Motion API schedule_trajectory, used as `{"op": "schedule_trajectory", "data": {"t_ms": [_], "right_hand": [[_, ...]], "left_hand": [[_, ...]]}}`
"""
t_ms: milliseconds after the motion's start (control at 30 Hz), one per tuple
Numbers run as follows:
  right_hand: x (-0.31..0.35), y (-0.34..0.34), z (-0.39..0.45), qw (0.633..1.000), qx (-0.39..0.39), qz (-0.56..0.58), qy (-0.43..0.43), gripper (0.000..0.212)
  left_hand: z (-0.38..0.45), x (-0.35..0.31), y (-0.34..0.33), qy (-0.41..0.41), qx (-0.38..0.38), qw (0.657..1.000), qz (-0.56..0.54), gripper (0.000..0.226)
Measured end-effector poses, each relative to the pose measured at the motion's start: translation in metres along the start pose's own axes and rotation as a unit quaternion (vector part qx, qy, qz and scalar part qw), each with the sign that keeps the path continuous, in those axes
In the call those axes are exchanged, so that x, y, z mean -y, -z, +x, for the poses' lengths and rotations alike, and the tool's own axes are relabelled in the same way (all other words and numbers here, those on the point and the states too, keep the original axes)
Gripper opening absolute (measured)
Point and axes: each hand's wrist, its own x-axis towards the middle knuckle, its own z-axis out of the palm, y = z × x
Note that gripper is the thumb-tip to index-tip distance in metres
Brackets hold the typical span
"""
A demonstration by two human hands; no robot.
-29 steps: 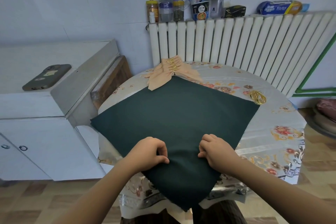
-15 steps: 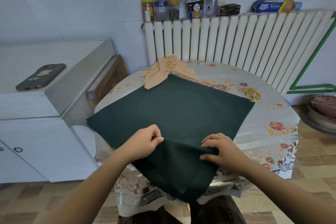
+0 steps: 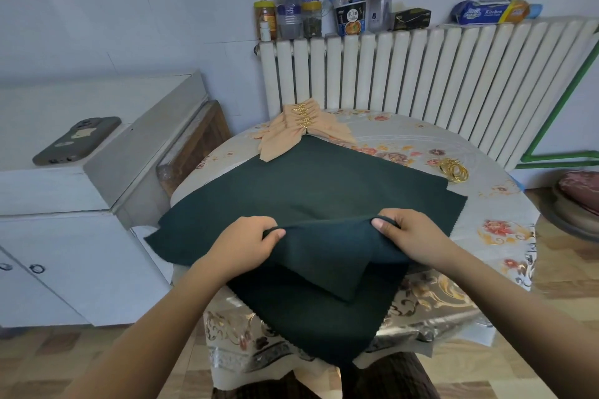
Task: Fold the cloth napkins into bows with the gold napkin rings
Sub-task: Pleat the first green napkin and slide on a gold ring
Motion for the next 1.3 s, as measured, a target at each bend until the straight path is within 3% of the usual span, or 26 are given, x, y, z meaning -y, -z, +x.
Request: {"op": "schedule_trajectory", "data": {"t_ms": [200,267,367,467,533,667,767,967,1067,1167,1300], "right_hand": [[0.006,0.022,0.018,0.988,0.134,0.037,-0.07,0.04],[0.006,0.02,0.029,0.989,0.125,0.012,-0.075,0.039],[0.004,0.009,0.056,0.995,0.021,-0.074,-0.062,0.03],[0.002,-0.007,0.074,0.988,-0.064,-0.139,-0.019,0.047],[0.001,-0.019,0.079,0.985,-0.064,-0.151,0.048,0.054],[0.003,-0.042,0.084,0.987,0.067,-0.114,0.094,0.056],[0.002,-0.059,0.087,0.979,0.131,-0.123,0.095,0.051],[0.007,-0.073,0.105,0.984,0.073,-0.12,0.106,0.02],[0.015,-0.07,0.128,0.993,0.026,-0.056,0.098,0.015],[0.021,-0.062,0.154,0.997,-0.046,0.04,0.05,0.022],[0.008,-0.065,0.2,0.996,0.017,-0.078,-0.037,0.051]], "left_hand": [[0.016,0.006,0.016,-0.005,0.202,0.977,-0.065,0.04],[0.022,0.01,0.015,0.014,0.193,0.979,-0.066,0.039],[0.038,0.019,0.005,0.065,0.1,0.993,-0.023,0.038],[0.048,0.02,-0.012,0.123,-0.033,0.992,0.018,0.023],[0.049,0.021,-0.025,0.113,-0.077,0.99,0.021,0.025],[0.049,0.028,-0.041,0.014,0.003,0.999,-0.032,0.033],[0.049,0.034,-0.047,0.015,0.078,0.994,-0.074,0.041],[0.053,0.043,-0.04,0.02,0.152,0.981,-0.116,0.061],[0.07,0.044,-0.038,0.034,0.055,0.991,-0.12,0.035],[0.095,0.049,-0.031,0.131,-0.054,0.982,-0.122,0.025],[0.132,0.073,-0.032,0.206,-0.101,0.972,-0.045,0.029]]}}
